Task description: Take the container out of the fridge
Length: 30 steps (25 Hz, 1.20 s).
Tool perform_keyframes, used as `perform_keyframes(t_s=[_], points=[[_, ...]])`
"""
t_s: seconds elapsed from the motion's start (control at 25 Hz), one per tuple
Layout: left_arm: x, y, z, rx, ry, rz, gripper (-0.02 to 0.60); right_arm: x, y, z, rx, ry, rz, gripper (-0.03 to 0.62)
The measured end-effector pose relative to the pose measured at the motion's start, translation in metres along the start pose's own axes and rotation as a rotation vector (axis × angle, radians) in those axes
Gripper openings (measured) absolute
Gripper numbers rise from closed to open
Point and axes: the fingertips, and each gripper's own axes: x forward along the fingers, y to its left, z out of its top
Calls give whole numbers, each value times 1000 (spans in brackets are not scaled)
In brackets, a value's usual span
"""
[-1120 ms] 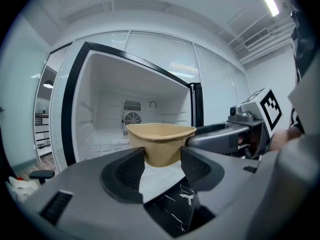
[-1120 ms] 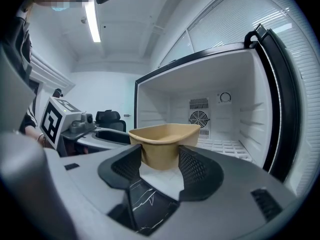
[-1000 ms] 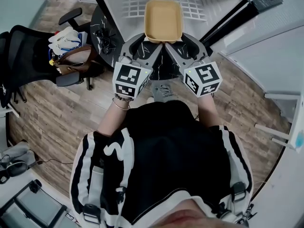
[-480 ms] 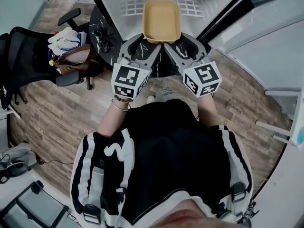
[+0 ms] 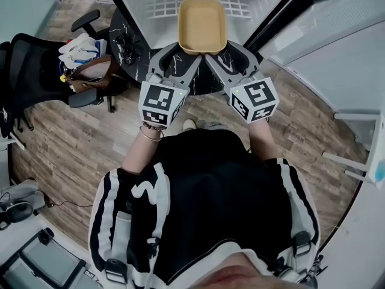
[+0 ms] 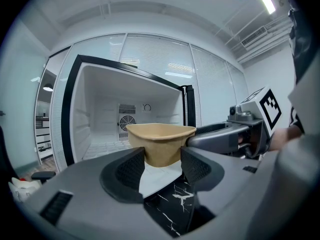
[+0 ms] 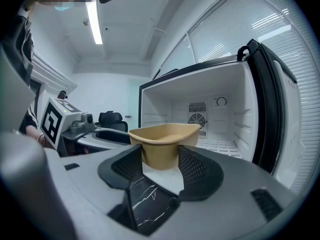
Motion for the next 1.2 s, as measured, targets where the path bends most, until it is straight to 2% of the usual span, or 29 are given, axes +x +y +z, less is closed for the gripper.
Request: perform_keyframes(t_s=[0.24, 0.48, 0.68, 1.2], points=[[-1, -13, 1, 15, 20, 10, 229, -11, -3, 0, 9, 0, 11, 227], [1, -23, 7, 17, -13, 22, 229, -22, -6, 0, 11, 4, 24, 227], [-1, -32, 2, 7, 22, 26, 229, -30, -7, -2, 13, 5, 29, 227], [-8, -48, 2, 8, 24, 54, 229, -46, -3, -5, 6, 3, 49, 227]])
